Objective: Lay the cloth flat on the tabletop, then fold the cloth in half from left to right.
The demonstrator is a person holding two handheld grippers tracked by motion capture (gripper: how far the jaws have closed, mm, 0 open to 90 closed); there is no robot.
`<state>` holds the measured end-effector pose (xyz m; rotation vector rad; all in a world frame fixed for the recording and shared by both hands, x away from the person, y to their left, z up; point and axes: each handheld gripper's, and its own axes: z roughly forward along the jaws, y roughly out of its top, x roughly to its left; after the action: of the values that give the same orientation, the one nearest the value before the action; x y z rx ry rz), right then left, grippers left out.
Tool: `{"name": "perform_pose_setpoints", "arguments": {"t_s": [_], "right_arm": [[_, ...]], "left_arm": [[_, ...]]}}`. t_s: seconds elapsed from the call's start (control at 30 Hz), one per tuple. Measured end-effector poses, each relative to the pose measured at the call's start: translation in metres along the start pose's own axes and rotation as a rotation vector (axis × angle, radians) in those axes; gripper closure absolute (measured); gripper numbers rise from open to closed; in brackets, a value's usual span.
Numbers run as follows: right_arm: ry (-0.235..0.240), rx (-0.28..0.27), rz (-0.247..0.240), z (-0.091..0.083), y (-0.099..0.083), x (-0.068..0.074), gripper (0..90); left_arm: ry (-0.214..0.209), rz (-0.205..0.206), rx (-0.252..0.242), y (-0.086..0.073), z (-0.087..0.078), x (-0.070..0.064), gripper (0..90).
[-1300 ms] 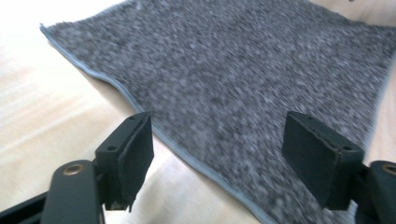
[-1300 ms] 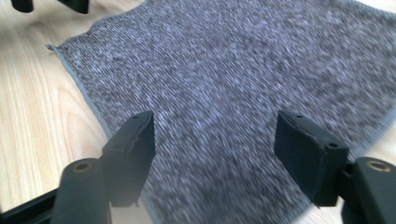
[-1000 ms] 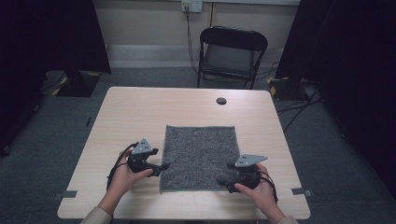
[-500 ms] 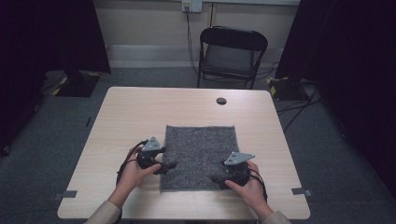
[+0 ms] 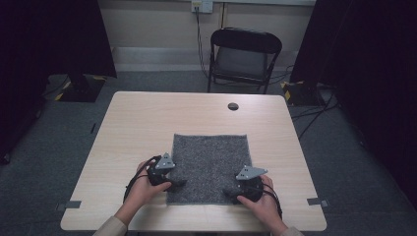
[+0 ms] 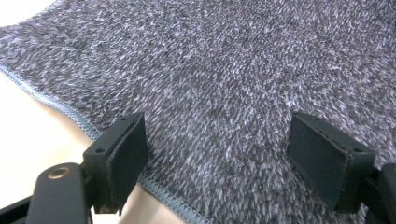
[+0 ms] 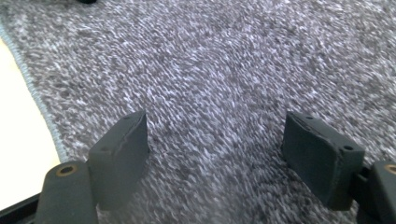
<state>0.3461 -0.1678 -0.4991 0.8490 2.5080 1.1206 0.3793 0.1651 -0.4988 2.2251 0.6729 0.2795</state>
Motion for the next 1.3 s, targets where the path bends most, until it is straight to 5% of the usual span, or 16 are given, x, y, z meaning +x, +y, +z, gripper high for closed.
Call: {"name": "perform_pose_setpoints", "arguments": {"t_s": [0.27, 0.57, 1.3], "right_arm": [[0.059, 0.002, -0.018, -0.005, -0.001, 0.019, 21.1], [0.117, -0.025, -0.052, 0.0, 0.025, 0.031, 20.3], [0.225, -0.028, -0.088, 0.028, 0.056, 0.057, 20.0]], "left_arm": [[-0.002, 0.01, 0.02, -0.009, -0.015, -0.007, 19.8], [0.023, -0.049, -0.056, 0.004, -0.027, 0.014, 18.0], [0.037, -0.129, -0.071, 0.018, -0.015, 0.054, 17.8]]}}
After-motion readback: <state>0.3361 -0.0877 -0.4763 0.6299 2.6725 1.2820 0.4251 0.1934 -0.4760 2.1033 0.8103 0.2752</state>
